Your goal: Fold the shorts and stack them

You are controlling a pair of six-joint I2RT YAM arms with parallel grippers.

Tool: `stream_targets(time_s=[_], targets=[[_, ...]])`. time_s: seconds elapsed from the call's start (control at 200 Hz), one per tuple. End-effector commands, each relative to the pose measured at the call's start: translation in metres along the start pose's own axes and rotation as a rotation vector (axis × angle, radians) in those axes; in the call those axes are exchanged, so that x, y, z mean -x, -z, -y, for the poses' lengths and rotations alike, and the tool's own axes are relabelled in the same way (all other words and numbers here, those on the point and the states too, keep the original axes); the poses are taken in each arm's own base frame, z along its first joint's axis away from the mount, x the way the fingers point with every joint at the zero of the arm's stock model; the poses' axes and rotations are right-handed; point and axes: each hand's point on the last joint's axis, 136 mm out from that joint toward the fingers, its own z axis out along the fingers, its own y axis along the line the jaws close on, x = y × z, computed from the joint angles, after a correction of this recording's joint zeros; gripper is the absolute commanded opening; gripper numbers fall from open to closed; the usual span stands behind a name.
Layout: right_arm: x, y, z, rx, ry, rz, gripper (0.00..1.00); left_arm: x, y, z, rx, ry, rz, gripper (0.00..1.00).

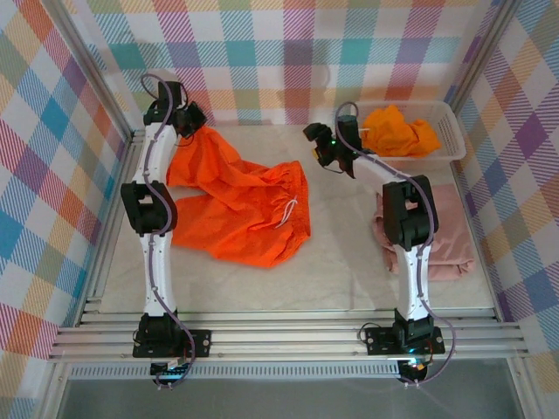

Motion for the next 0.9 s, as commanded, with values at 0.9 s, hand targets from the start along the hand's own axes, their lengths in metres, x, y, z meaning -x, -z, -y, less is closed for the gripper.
stream_targets(time_s=[0.9], targets=[[-0.154,-0.007,-0.033,-0.058,0.551,-0.241,0.79,-0.001,0.016,0.007,-0.036,-0.018,-0.041,0.1]])
